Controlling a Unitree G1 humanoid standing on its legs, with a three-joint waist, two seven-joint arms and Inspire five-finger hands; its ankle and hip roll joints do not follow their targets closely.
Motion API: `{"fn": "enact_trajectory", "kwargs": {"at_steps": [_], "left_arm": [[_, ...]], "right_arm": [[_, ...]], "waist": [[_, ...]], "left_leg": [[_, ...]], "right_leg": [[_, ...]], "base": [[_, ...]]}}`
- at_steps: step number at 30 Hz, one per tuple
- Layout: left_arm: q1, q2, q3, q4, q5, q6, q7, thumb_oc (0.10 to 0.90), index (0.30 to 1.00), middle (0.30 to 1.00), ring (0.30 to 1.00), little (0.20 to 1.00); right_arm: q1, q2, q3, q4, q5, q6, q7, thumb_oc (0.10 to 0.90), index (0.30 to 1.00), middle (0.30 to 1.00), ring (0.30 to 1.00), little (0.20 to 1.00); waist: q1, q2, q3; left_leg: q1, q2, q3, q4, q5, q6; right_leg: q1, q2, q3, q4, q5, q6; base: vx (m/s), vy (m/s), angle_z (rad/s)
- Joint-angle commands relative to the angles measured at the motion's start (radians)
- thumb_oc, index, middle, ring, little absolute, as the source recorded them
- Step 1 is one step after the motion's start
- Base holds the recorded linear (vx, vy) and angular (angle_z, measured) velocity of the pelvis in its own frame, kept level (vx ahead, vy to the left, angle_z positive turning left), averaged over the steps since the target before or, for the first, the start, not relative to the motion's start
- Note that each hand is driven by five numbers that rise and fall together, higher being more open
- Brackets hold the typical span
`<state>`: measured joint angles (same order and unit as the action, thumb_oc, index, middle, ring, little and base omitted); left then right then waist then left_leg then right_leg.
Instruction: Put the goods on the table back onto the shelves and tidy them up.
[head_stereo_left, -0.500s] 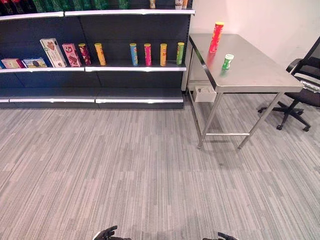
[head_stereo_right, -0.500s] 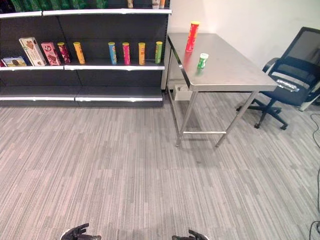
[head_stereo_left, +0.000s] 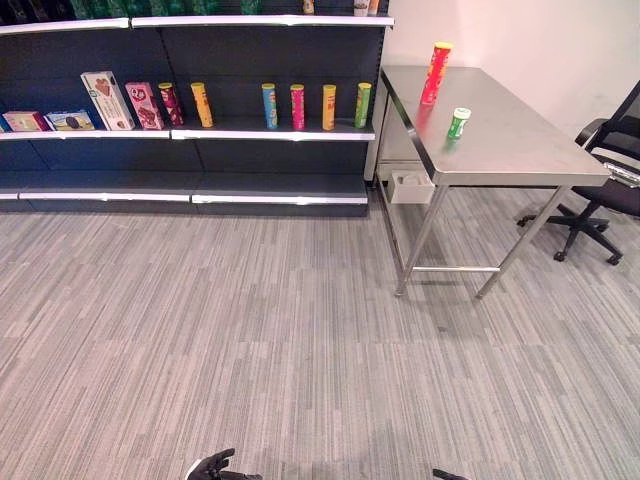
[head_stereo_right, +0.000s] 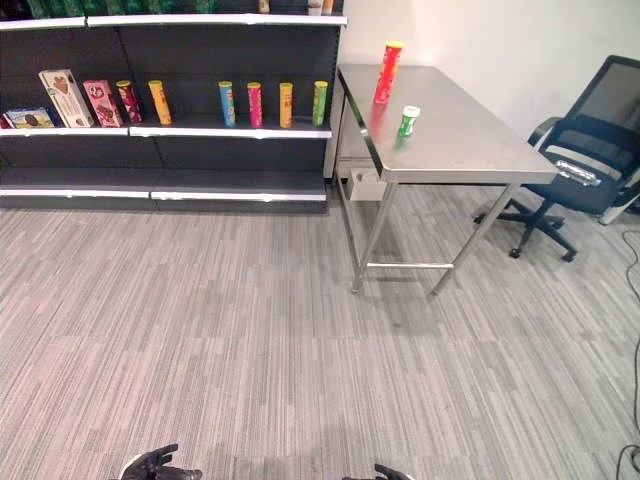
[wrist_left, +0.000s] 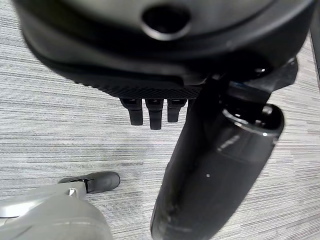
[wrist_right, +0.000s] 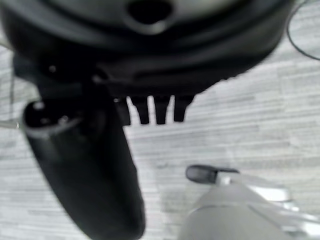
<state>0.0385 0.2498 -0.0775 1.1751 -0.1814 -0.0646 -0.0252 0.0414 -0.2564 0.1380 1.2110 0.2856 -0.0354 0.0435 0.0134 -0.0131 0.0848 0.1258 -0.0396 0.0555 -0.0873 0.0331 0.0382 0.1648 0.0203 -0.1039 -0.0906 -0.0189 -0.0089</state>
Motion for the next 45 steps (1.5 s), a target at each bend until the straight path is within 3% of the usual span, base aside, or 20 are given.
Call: {"fn": "enact_trajectory", "kwargs": {"at_steps": [1,8,11,12,13,16,18,20,22,25,26,27,29,31,33,34,35,40,42,45], "left_arm": [[-0.057,0.020,-0.016,0.001,0.010,-0.044,0.017,0.800,0.900,0.900,0.900,0.900],[-0.058,0.017,-0.013,0.002,-0.012,-0.038,0.015,0.800,0.900,0.900,0.900,0.900],[-0.070,0.020,-0.017,-0.002,-0.029,-0.035,0.014,0.800,0.900,0.900,0.900,0.900],[-0.080,0.021,-0.025,-0.018,-0.043,-0.035,0.017,0.800,0.900,0.900,0.900,0.900],[-0.086,0.016,-0.033,-0.042,-0.071,-0.034,0.020,0.800,0.900,0.900,0.900,0.900],[-0.092,0.003,-0.040,-0.039,-0.088,-0.033,0.024,0.800,0.900,0.900,0.900,0.900],[-0.083,-0.005,-0.045,-0.039,-0.090,-0.036,0.029,0.800,0.900,0.900,0.900,0.900],[-0.081,-0.004,-0.042,-0.034,-0.090,-0.037,0.027,0.800,0.900,0.900,0.900,0.900],[-0.056,0.003,-0.014,-0.017,-0.081,-0.028,0.026,0.800,0.900,0.900,0.900,0.900],[-0.053,0.004,-0.008,-0.014,-0.078,-0.030,0.025,0.800,0.900,0.900,0.900,0.900],[-0.047,0.021,0.001,-0.003,-0.057,-0.026,0.021,0.800,0.900,0.900,0.900,0.900],[-0.047,0.021,0.001,-0.003,-0.057,-0.026,0.021,0.800,0.900,0.900,0.900,0.900],[-0.050,0.035,-0.004,-0.028,-0.062,-0.020,0.014,0.800,0.900,0.900,0.900,0.900],[-0.061,0.047,-0.011,-0.039,-0.061,-0.018,0.012,0.800,0.900,0.900,0.900,0.900],[-0.074,0.052,-0.013,-0.035,-0.054,-0.013,0.009,0.800,0.900,0.900,0.900,0.900],[-0.080,0.048,-0.016,-0.041,-0.064,-0.014,0.006,0.800,0.900,0.900,0.900,0.900],[-0.091,0.047,-0.022,-0.045,-0.072,-0.017,0.005,0.800,0.900,0.900,0.900,0.900],[-0.110,0.041,-0.022,-0.021,-0.051,-0.025,-0.010,0.800,0.900,0.900,0.900,0.900],[-0.088,0.028,-0.002,-0.009,-0.038,-0.026,-0.020,0.800,0.900,0.900,0.900,0.900],[-0.072,0.015,-0.008,0.002,-0.031,-0.020,-0.028,0.800,0.900,0.900,0.900,0.900]], "right_arm": [[-0.035,-0.032,-0.003,0.003,0.000,-0.024,0.008,0.800,0.900,0.900,0.900,0.900],[-0.049,-0.045,0.010,-0.008,0.007,-0.021,0.013,0.800,0.900,0.900,0.900,0.900],[-0.065,-0.054,0.014,-0.032,0.026,-0.028,0.009,0.800,0.900,0.900,0.900,0.900],[-0.060,-0.060,0.008,-0.059,0.042,-0.035,0.005,0.800,0.900,0.900,0.900,0.900],[-0.058,-0.067,0.014,-0.084,0.049,-0.035,0.004,0.800,0.900,0.900,0.900,0.900],[-0.072,-0.072,0.018,-0.087,0.058,-0.030,-0.002,0.800,0.900,0.900,0.900,0.900],[-0.085,-0.080,0.044,-0.103,0.045,-0.033,-0.004,0.800,0.900,0.900,0.900,0.900],[-0.092,-0.085,0.047,-0.099,0.037,-0.036,-0.007,0.800,0.900,0.900,0.900,0.900],[-0.078,-0.068,0.039,-0.087,0.024,-0.027,0.000,0.800,0.900,0.900,0.900,0.900],[-0.073,-0.064,0.039,-0.082,0.018,-0.025,0.002,0.800,0.900,0.900,0.900,0.900],[-0.058,-0.052,0.036,-0.062,0.000,-0.022,0.012,0.800,0.900,0.900,0.900,0.900],[-0.059,-0.052,0.036,-0.062,0.000,-0.022,0.012,0.800,0.900,0.900,0.900,0.900],[-0.056,-0.054,0.034,-0.068,0.001,-0.019,0.020,0.800,0.900,0.900,0.900,0.900],[-0.047,-0.051,0.020,-0.101,0.013,-0.023,0.019,0.800,0.900,0.900,0.900,0.900],[-0.047,-0.047,0.014,-0.101,0.013,-0.019,0.016,0.800,0.900,0.900,0.900,0.900],[-0.037,-0.046,0.012,-0.101,0.011,-0.019,0.018,0.800,0.900,0.900,0.900,0.900],[-0.038,-0.047,0.010,-0.095,0.012,-0.019,0.016,0.800,0.900,0.900,0.900,0.900],[-0.026,-0.045,-0.014,-0.070,0.008,-0.012,0.023,0.800,0.900,0.900,0.900,0.900],[-0.011,-0.046,-0.021,-0.057,-0.015,-0.005,0.032,0.800,0.900,0.900,0.900,0.900],[0.004,-0.054,-0.013,-0.037,-0.023,-0.002,0.044,0.800,0.900,0.900,0.900,0.900]], "waist": [[0.019,-0.022,-0.021],[0.030,-0.025,0.014],[0.036,-0.040,0.060],[0.031,-0.048,0.099],[0.033,-0.048,0.128],[0.040,-0.040,0.132],[0.075,-0.015,0.119],[0.100,-0.008,0.110],[0.109,-0.011,0.064],[0.114,-0.018,0.053],[0.119,-0.049,0.020],[0.120,-0.048,0.018],[0.108,-0.051,0.032],[0.077,-0.032,0.064],[0.049,-0.006,0.083],[0.026,0.008,0.087],[0.010,0.004,0.100],[-0.055,-0.025,0.102],[-0.070,-0.026,0.069],[-0.082,-0.018,0.034]], "left_leg": [[-0.011,0.030,-0.039,0.000,-0.020,-0.072],[-0.029,0.045,-0.050,0.035,-0.015,-0.074],[-0.135,0.047,-0.055,0.234,-0.033,-0.098],[-0.239,0.063,-0.057,0.396,0.037,-0.123],[-0.328,0.060,-0.075,0.519,0.077,-0.117],[-0.386,0.057,-0.020,0.383,0.059,-0.100],[-0.419,0.042,-0.006,0.122,0.156,-0.103],[-0.459,0.035,-0.013,0.022,0.197,-0.127],[-0.418,0.051,0.049,0.018,0.230,-0.114],[-0.407,0.044,0.055,0.017,0.234,-0.107],[-0.333,0.006,0.060,0.006,0.184,-0.055],[-0.335,0.008,0.061,0.006,0.185,-0.055],[-0.279,-0.011,0.060,0.007,0.142,-0.017],[-0.197,-0.019,0.055,0.007,0.095,0.018],[-0.136,-0.004,0.038,0.000,0.067,0.026],[-0.087,-0.002,0.010,0.000,0.046,0.022],[-0.059,-0.012,-0.006,0.000,0.026,0.015],[0.070,-0.036,-0.075,0.000,-0.090,-0.024],[0.172,-0.012,-0.109,0.000,-0.119,-0.046],[0.191,0.029,-0.124,0.110,-0.093,-0.081]], "right_leg": [[-0.071,-0.087,0.006,0.003,0.086,0.122],[-0.081,-0.070,0.014,0.003,0.078,0.107],[-0.092,-0.056,0.019,0.011,0.079,0.087],[-0.091,-0.058,0.005,0.022,0.075,0.070],[-0.097,-0.054,-0.014,0.042,0.057,0.053],[-0.090,-0.052,-0.026,0.030,0.041,0.060],[-0.061,-0.021,-0.012,0.007,0.013,0.068],[-0.023,-0.012,0.008,0.003,-0.021,0.071],[0.043,-0.016,0.024,0.003,-0.066,0.082],[0.054,-0.027,0.027,0.006,-0.074,0.084],[0.019,-0.084,0.032,0.211,-0.029,0.126],[0.017,-0.082,0.033,0.210,-0.028,0.125],[-0.094,-0.107,0.052,0.486,0.144,0.155],[-0.202,-0.141,0.047,0.711,0.260,0.155],[-0.328,-0.131,0.040,0.821,0.196,0.136],[-0.391,-0.133,0.002,0.714,0.132,0.117],[-0.407,-0.135,-0.016,0.603,0.126,0.119],[-0.423,-0.114,0.037,0.039,0.249,0.189],[-0.436,-0.126,-0.018,0.013,0.286,0.204],[-0.374,-0.096,-0.026,0.005,0.300,0.176]], "base": [[-0.01,-0.042,-0.01],[0.02,-0.068,0.00],[-0.06,-0.189,-0.04],[-0.11,-0.214,-0.11],[-0.10,-0.196,0.17],[0.16,-0.023,0.46],[0.34,0.075,-0.06],[0.40,0.082,-0.16],[0.59,0.138,-0.23],[0.43,0.147,-0.57],[0.48,0.184,-0.57],[0.58,0.249,-0.26],[0.24,0.187,-0.31],[0.35,0.286,-0.19],[0.48,0.210,0.31],[0.61,0.072,0.31],[0.63,-0.015,0.14],[0.52,-0.082,0.52],[0.88,-0.154,0.74],[0.67,-0.211,0.56]]}}
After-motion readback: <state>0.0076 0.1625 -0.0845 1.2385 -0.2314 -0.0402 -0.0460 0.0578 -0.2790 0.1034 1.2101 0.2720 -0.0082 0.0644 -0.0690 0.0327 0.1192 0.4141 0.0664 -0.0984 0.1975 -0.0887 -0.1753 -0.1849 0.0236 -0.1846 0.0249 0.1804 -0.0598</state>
